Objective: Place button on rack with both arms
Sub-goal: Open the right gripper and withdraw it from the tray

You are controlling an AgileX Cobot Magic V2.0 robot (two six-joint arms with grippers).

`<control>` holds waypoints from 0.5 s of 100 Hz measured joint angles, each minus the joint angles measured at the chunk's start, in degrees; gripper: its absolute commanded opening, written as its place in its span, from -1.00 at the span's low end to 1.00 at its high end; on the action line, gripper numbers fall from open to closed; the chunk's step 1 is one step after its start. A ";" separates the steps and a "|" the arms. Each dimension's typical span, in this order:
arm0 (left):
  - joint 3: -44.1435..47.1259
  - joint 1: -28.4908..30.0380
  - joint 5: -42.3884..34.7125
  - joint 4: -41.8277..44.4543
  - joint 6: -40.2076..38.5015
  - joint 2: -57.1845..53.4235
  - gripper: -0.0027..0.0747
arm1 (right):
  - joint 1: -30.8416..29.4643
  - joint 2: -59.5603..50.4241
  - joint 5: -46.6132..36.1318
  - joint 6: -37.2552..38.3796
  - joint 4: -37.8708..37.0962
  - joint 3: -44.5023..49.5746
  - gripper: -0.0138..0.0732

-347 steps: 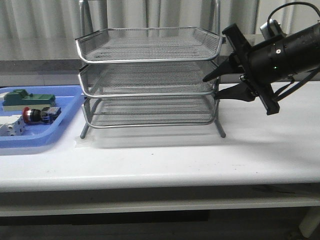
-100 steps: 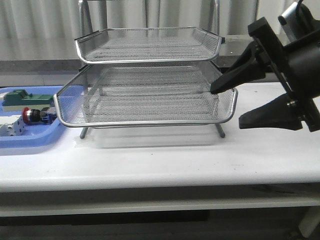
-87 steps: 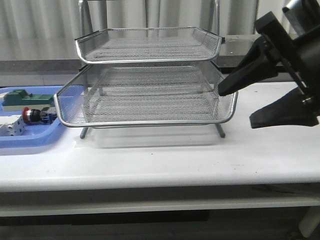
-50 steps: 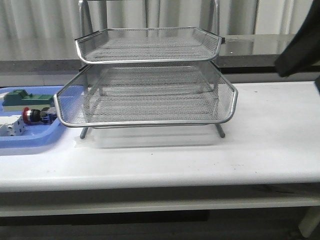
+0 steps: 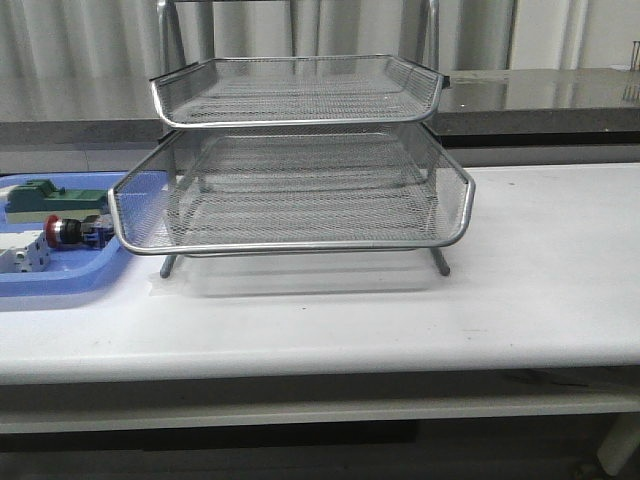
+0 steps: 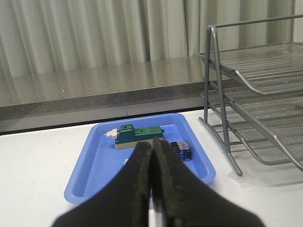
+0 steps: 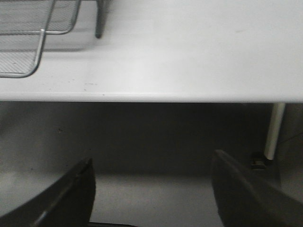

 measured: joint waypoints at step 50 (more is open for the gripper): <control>0.00 0.00 0.00 0.00 0.00 0.00 -0.98 | 0.00 -5.04 5.02 2.76 -3.45 0.12 0.50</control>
